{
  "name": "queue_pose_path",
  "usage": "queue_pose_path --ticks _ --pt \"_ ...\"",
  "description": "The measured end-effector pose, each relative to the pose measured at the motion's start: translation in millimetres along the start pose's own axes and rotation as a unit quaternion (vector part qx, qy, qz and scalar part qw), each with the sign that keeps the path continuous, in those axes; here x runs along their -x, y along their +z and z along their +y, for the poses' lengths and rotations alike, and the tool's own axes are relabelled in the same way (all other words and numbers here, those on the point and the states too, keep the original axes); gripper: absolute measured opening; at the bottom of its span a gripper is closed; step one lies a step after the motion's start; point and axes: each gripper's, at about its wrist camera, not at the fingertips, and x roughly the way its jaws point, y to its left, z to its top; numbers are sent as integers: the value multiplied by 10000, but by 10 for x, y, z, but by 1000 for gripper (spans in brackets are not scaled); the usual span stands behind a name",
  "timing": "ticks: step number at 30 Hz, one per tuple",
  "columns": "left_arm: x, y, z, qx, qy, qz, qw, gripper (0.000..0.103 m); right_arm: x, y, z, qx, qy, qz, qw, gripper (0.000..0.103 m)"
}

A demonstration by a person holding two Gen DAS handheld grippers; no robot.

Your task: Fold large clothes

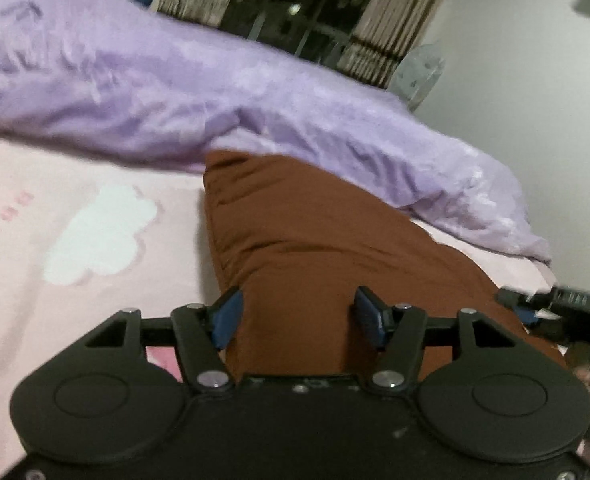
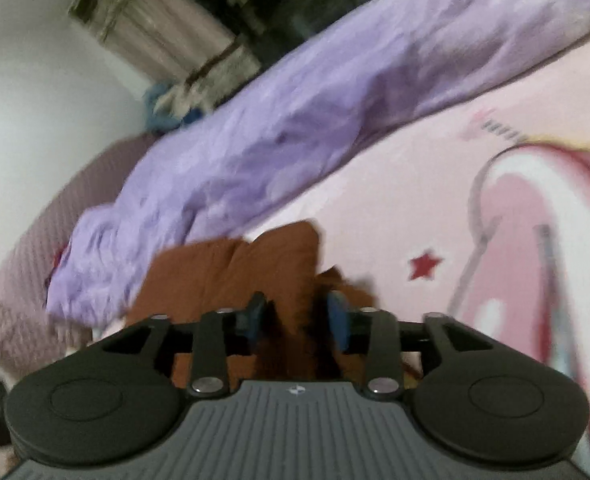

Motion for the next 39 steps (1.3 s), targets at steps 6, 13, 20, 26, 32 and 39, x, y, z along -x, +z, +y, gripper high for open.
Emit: queue_pose_path --ticks 6,13,20,26,32,39 --pt "822 -742 -77 -309 -16 -146 9994 65 842 -412 -296 -888 654 -166 9938 75" --pt "944 -1343 -128 -206 -17 29 9998 70 1015 -994 -378 -1516 851 -111 9847 75" --pt "684 -1338 -104 -122 450 105 9989 51 725 -960 -139 -1279 434 -189 9907 75" --pt "802 -1269 -49 118 193 75 9997 25 860 -870 -35 -1085 623 -288 9917 24" --pt "762 -1304 132 608 28 245 9978 26 719 -906 -129 -822 300 -125 9961 23" --pt "712 -1398 172 605 183 407 9972 38 598 -1168 -410 -854 447 -140 9952 31"
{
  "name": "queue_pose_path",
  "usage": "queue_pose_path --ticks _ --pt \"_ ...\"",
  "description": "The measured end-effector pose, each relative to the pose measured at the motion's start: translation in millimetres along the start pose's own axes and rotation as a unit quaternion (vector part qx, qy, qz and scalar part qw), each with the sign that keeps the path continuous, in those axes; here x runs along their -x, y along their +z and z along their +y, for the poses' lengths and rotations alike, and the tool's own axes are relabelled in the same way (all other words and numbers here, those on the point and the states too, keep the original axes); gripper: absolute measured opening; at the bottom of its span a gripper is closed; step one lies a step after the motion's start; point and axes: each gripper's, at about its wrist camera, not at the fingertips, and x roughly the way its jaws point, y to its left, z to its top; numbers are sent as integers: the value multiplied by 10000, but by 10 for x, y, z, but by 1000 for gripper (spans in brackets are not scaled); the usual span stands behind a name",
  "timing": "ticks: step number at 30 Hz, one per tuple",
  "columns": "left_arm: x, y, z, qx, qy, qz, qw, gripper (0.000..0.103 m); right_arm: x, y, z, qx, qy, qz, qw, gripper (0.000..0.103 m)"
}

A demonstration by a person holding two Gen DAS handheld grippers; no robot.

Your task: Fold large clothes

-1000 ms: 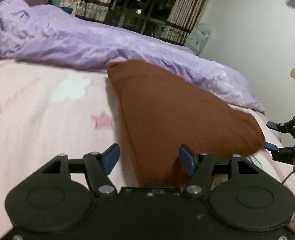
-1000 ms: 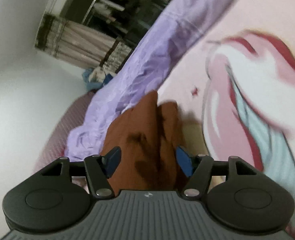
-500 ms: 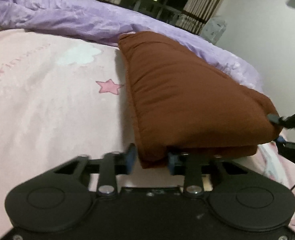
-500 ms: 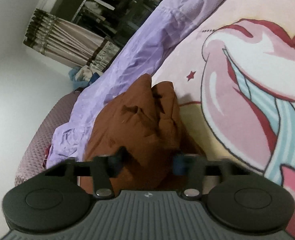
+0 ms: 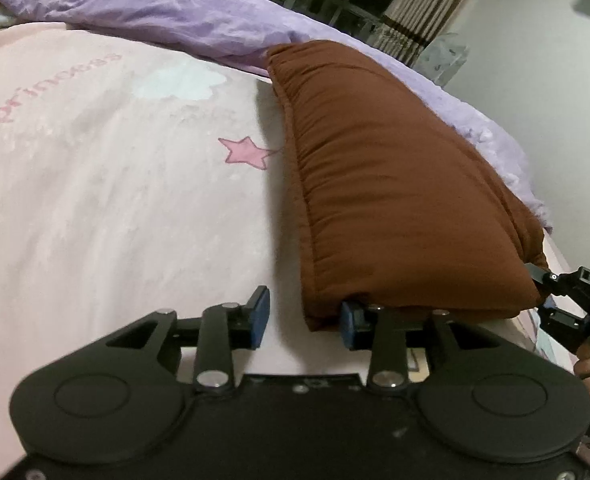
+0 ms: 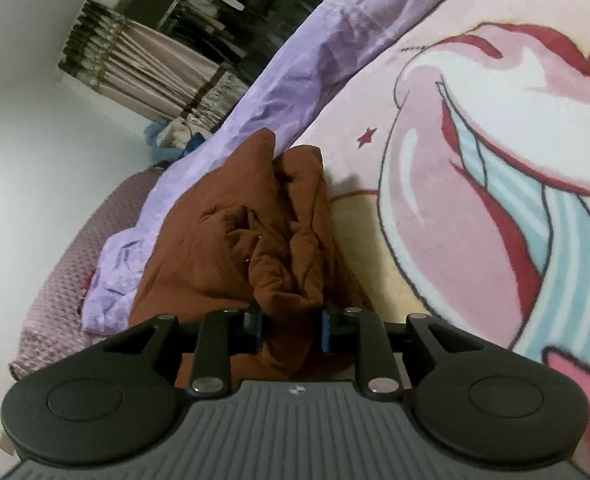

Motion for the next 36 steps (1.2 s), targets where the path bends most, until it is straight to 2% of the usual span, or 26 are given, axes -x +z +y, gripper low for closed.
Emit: queue_pose_path --ticks 1,3,6,7,9,12,16,20,23,26,36 --pt "57 6 -29 -46 17 -1 10000 39 30 16 10 12 33 29 10000 33" --pt "187 9 -96 -261 161 -61 9995 41 136 68 97 170 -59 12 9998 45" --pt "385 10 -168 -705 438 -238 9963 43 409 105 334 578 -227 -261 9977 47" --pt "465 31 -190 -792 610 -319 9945 38 491 125 419 695 -277 -342 9966 47" --pt "587 119 -230 -829 811 -481 9921 39 658 172 641 1052 -385 -603 9919 47" --pt "786 315 -358 -689 547 -899 9921 48 732 186 1023 1625 -460 -881 9817 47" --pt "745 470 -702 -842 448 -1217 9880 49 529 81 1436 2408 -818 -979 9622 44" --pt "439 488 -930 -860 370 -1103 9895 48 180 -82 1594 2819 -1242 -855 9475 41" --pt "194 451 -945 -802 388 -844 9924 47 -26 -215 1578 3071 -1690 -767 9334 41" --pt "-26 365 -901 -774 473 -694 9935 52 -185 -297 1497 3120 -1973 -584 9275 39" --pt "-138 287 -858 -860 496 -706 9926 56 -299 -465 1370 3270 -2110 -527 9197 38"
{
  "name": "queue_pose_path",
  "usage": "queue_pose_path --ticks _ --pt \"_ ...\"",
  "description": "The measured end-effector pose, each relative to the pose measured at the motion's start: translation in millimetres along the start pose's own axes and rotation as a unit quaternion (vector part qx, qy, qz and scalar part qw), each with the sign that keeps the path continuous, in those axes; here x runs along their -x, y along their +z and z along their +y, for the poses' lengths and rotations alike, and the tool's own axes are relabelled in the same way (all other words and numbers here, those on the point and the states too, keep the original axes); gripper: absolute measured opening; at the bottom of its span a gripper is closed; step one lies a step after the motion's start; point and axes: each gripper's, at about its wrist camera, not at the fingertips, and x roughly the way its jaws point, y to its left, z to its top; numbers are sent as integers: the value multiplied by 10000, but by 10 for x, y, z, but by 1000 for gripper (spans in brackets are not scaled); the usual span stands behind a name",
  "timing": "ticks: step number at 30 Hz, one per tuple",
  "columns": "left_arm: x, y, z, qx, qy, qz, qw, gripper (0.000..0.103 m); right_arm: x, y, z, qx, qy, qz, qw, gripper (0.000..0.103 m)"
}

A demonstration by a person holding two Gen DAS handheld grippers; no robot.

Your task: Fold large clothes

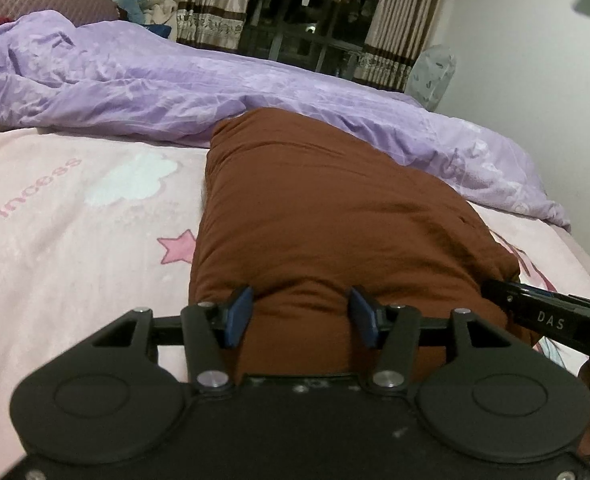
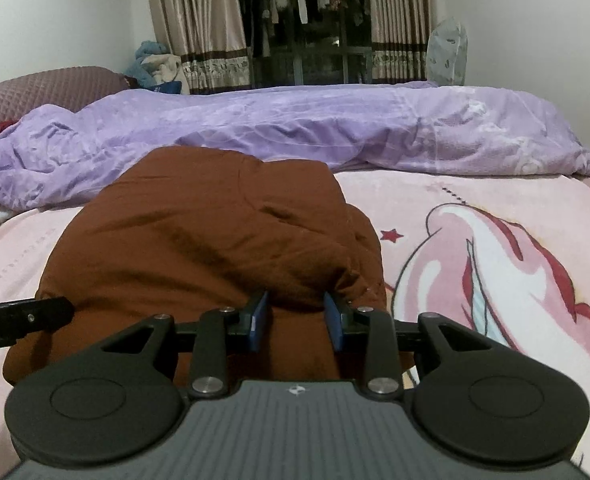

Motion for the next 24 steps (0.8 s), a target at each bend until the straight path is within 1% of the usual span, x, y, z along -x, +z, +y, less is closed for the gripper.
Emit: queue_pose_path --ticks 3,5,7,10,13,15,18,20,22,24 --pt "50 49 -25 -29 7 51 10000 56 18 23 5 47 -7 21 10000 38" --pt "84 117 -34 -22 9 51 10000 56 69 95 3 41 10 12 10000 38" --pt "139 230 -50 -23 -27 -58 10000 51 162 215 -23 -96 52 -145 9998 38" --pt "141 421 -86 -94 3 -270 9996 51 223 438 -16 -158 121 -368 9991 38" --pt "45 607 -135 -179 -41 -334 9993 51 151 612 35 -46 131 -439 9989 38" --pt "-82 716 -158 -225 -48 -299 9993 51 25 693 42 -59 181 -334 9993 38" --pt "-336 821 -165 -280 37 -79 9996 51 -227 741 34 -81 164 -33 9998 35" --pt "-514 835 -135 -215 1 163 9996 51 -403 715 46 -13 -14 192 9998 34" --pt "-605 822 -140 -247 78 190 9995 52 -538 642 27 -25 -38 368 9993 33" --pt "-663 796 -120 -236 62 254 9994 53 -624 577 9 -10 -54 461 9989 32"
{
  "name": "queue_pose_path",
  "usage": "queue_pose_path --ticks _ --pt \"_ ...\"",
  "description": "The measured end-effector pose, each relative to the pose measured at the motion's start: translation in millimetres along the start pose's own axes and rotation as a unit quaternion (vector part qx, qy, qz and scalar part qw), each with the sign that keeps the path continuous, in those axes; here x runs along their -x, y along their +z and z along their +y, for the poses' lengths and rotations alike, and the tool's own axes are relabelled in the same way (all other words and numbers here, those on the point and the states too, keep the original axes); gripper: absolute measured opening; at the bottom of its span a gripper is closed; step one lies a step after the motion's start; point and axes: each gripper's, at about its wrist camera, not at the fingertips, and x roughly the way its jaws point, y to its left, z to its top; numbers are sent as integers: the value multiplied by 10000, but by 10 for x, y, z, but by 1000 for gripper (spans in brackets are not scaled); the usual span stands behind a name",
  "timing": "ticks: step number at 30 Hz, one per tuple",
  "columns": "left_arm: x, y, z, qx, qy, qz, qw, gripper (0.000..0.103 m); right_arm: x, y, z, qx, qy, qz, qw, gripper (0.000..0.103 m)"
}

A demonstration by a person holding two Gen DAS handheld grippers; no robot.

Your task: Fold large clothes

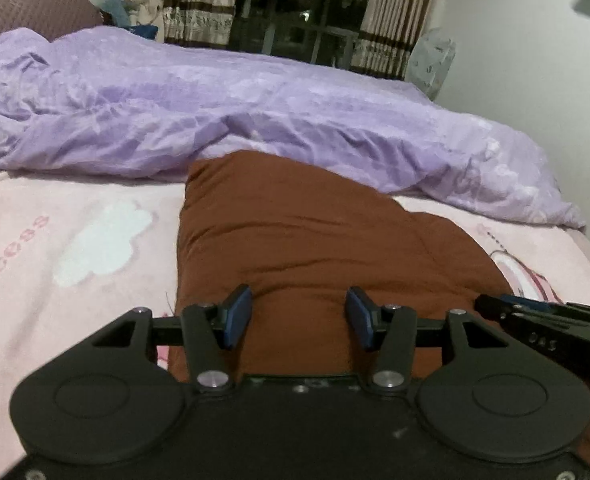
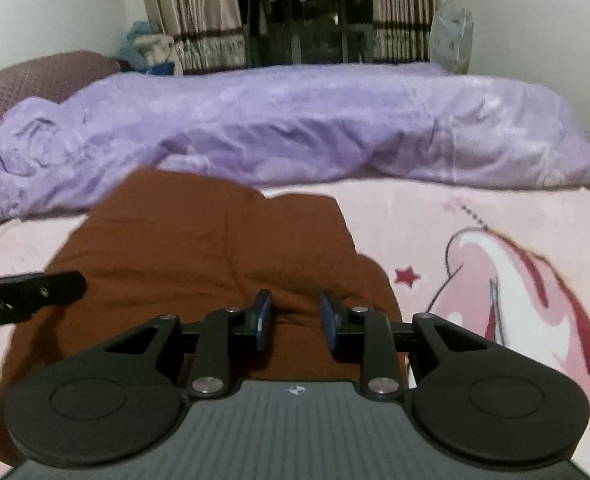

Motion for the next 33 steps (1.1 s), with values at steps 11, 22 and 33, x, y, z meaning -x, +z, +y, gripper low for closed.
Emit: queue_pose_path --ticks 11,22,33 --pt "-30 -9 48 210 -46 53 9998 57 3 -102 -13 -44 4 -59 10000 31" --pt "777 -254 -212 -76 -58 -347 9994 65 865 -128 4 -47 54 -633 9980 31" --pt "807 -851 -243 -212 -229 -320 9990 64 918 -459 -123 -108 79 -406 9991 31"
